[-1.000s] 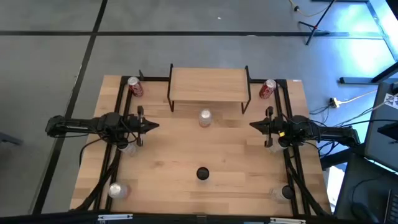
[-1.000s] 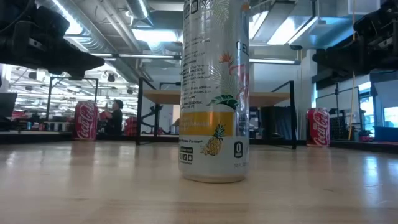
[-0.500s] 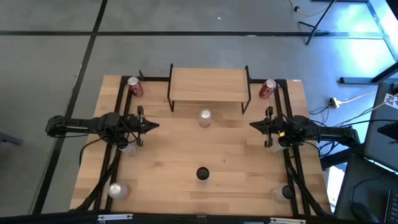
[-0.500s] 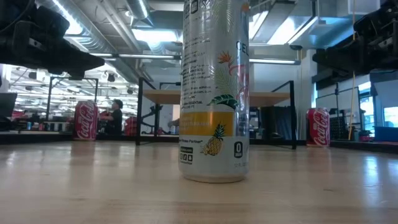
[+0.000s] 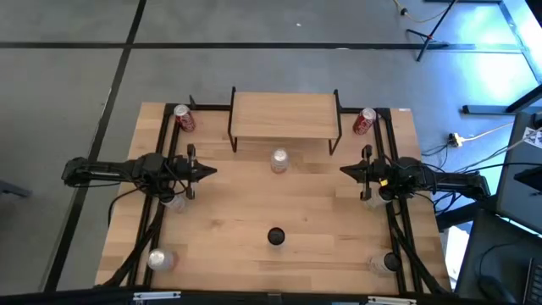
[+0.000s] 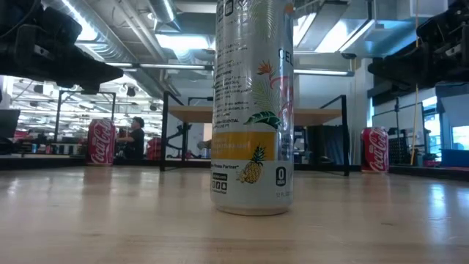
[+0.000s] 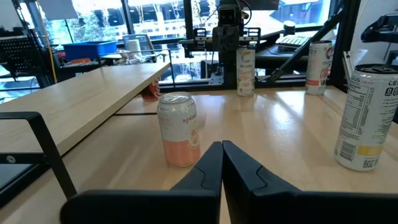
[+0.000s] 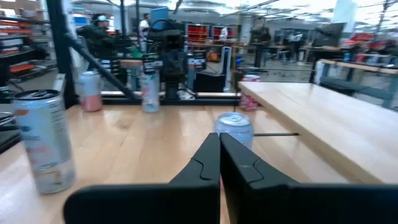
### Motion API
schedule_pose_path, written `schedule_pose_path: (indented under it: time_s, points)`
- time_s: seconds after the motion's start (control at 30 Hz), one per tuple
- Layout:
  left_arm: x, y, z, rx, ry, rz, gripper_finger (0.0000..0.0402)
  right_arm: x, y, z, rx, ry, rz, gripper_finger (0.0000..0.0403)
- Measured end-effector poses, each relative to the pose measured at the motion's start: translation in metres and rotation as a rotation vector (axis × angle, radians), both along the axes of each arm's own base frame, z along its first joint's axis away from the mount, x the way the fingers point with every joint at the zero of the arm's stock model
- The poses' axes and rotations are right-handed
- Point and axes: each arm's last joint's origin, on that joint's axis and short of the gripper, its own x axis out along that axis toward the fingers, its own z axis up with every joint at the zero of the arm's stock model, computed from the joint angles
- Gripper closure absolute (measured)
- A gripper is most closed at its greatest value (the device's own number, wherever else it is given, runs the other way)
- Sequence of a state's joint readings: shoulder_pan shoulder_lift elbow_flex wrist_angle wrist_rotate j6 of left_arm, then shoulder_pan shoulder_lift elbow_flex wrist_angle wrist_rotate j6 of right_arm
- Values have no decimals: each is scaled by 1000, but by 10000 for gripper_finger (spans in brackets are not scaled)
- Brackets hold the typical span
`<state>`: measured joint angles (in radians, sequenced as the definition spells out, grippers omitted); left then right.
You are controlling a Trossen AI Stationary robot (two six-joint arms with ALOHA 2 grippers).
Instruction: Place canned beverage on shelf
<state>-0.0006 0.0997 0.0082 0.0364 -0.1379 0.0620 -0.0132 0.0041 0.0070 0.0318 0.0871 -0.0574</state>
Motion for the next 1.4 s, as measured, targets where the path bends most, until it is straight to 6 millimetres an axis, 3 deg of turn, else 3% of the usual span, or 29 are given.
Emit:
schedule_pose_path:
  time_s: [0.33,0.43,0.6,0.67,1.13,1.4]
  points:
    - [0,0,0,0,-1,1,401,-1,-2,9,39,-99,-83,403]
    - [0,1,4,-7,-38,44,401,-2,-3,14,172,-171,-88,403]
    - [-1,2,14,-92,-162,58,401,-4,-8,15,610,-301,-228,403]
    - [-1,2,20,-105,-228,56,401,-5,-10,14,708,-347,-282,403]
    - [-26,3,70,-396,-855,-13,401,-9,-13,25,751,-493,-340,403]
    - [-26,6,76,-450,-887,60,401,-4,-12,41,717,-368,-350,403]
